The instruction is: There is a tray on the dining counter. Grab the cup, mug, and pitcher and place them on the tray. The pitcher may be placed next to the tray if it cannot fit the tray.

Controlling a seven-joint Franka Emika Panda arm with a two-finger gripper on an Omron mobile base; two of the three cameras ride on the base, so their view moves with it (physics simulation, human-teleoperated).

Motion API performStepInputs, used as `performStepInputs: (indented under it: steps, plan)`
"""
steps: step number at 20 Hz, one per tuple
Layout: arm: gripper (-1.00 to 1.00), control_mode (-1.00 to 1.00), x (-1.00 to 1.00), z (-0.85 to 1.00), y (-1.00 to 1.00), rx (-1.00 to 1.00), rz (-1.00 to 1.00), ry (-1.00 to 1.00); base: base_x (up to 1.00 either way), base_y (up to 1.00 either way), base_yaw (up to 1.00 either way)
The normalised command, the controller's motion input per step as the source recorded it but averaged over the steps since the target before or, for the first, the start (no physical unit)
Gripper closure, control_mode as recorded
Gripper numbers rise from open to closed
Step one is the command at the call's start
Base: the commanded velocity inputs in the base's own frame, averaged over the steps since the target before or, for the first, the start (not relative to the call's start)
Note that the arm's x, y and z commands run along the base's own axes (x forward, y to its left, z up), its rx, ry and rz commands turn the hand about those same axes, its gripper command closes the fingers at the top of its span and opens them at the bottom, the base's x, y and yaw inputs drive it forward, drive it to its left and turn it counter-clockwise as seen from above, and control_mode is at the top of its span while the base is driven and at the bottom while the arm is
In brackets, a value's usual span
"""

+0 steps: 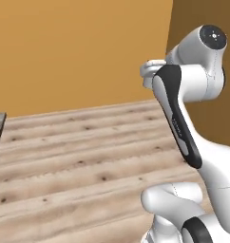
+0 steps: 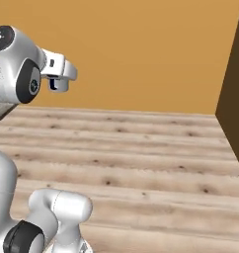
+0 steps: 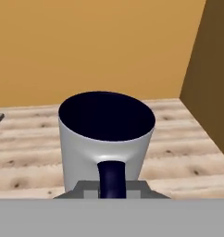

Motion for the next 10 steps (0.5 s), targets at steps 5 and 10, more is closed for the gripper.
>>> performStepInputs:
  steps: [5,10]
  plan:
    - [1.00,1.00,0.00,0.00,0.00,0.00,0.00,0.00,0.94,-0.43,0.29]
    - [1.00,1.00,0.00,0.00,0.00,0.00,0.00,0.00,1.00,-0.05,0.13]
